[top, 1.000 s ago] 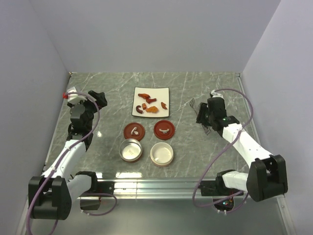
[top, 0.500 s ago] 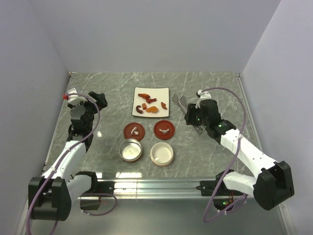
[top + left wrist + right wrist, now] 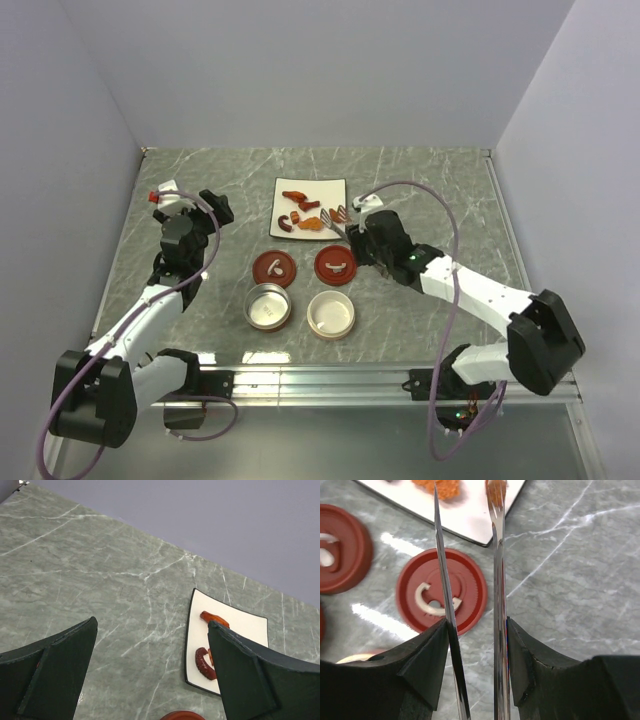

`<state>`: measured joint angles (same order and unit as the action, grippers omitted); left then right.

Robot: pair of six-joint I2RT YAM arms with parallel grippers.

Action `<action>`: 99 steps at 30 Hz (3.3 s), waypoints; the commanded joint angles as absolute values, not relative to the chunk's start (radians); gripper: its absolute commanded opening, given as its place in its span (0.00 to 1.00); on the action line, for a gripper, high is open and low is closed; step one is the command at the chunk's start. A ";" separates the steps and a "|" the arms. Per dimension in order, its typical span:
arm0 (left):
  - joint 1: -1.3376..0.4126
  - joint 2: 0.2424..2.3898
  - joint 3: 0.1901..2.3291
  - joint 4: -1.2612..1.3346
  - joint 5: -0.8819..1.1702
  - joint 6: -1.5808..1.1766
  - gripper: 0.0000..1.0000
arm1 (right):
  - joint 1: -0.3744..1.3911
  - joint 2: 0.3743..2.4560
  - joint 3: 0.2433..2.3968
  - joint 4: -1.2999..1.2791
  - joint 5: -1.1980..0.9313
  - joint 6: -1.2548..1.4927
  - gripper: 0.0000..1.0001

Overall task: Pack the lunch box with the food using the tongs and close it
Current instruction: Pick up the food using the clamp, then place the food into the lunch box

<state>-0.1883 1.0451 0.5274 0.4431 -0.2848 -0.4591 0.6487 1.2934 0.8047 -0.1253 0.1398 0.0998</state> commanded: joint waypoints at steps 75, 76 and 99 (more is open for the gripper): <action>-0.196 1.043 0.526 0.495 -0.291 -0.448 0.99 | 0.784 1.431 0.982 -0.212 0.469 0.046 0.24; -0.195 1.043 0.528 0.495 -0.291 -0.446 0.99 | 0.793 1.414 0.965 -0.216 0.471 0.052 0.24; -0.196 1.037 0.538 0.463 -0.278 -0.456 0.99 | 1.340 1.132 0.853 -0.681 0.715 0.610 0.25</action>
<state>-0.1917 1.0447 0.5247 0.4507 -0.2859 -0.4576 1.2736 1.1439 0.8448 -0.5209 0.5938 0.4210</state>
